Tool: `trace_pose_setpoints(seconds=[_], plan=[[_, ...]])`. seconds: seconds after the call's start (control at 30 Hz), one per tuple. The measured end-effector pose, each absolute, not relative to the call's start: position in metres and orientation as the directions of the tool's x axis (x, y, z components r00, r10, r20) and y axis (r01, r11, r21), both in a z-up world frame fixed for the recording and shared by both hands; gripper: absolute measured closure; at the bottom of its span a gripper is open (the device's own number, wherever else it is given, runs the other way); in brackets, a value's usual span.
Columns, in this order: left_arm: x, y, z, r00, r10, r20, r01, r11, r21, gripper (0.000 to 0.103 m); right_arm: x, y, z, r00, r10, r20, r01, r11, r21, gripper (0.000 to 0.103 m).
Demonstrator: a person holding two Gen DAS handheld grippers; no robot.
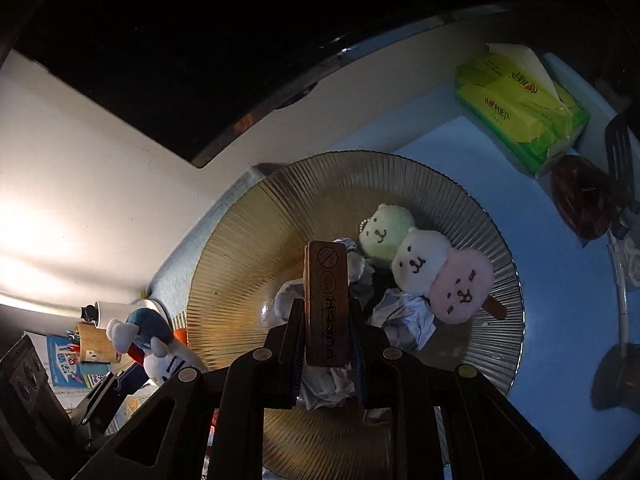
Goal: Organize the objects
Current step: 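Carry the plush and pink box onto the plate and open both tools, then move both tools back to the remaining paper pile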
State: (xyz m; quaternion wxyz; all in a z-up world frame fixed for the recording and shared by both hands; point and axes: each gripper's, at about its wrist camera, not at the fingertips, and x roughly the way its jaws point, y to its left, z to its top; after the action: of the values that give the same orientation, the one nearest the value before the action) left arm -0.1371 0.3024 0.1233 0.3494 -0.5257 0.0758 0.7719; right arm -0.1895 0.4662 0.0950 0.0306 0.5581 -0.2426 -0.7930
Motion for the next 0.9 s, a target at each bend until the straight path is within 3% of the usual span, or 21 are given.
trace_pose_setpoints(seconds=[0.07, 0.13, 0.2, 0.27, 0.7, 0.8, 0.9], plan=[[-0.139, 0.31, 0.12, -0.193, 0.456, -0.869, -0.617, -0.745, -0.254, 0.027, -0.193, 0.467, 0.09, -0.363, -0.344, -0.866, -0.211, -0.875, 0.436, 0.083], [-0.139, 0.312, 0.12, -0.187, 0.458, -0.869, -0.613, -0.746, -0.261, 0.027, -0.196, 0.471, 0.085, -0.343, -0.372, -0.863, -0.213, -0.864, 0.457, 0.075], [-0.136, 0.311, 0.12, -0.176, 0.457, -0.872, -0.612, -0.745, -0.267, 0.027, -0.195, 0.477, 0.084, -0.351, -0.378, -0.857, -0.229, -0.853, 0.47, 0.054], [-0.131, 0.306, 0.122, -0.169, 0.458, -0.873, -0.609, -0.745, -0.273, 0.027, -0.19, 0.483, 0.089, -0.375, -0.349, -0.859, -0.245, -0.856, 0.455, 0.043], [-0.087, 0.188, 0.159, -0.269, 0.459, -0.847, -0.474, -0.828, -0.298, 0.026, -0.139, 0.478, 0.116, -0.404, -0.358, -0.842, -0.199, -0.864, 0.463, 0.042], [-0.082, 0.137, 0.162, -0.313, 0.438, -0.843, -0.384, -0.87, -0.309, 0.017, -0.126, 0.463, 0.121, -0.398, -0.365, -0.841, -0.167, -0.873, 0.458, 0.042], [-0.076, 0.085, 0.16, -0.348, 0.419, -0.839, -0.296, -0.898, -0.326, 0.015, -0.113, 0.446, 0.126, -0.392, -0.381, -0.837, -0.128, -0.879, 0.46, 0.042]])
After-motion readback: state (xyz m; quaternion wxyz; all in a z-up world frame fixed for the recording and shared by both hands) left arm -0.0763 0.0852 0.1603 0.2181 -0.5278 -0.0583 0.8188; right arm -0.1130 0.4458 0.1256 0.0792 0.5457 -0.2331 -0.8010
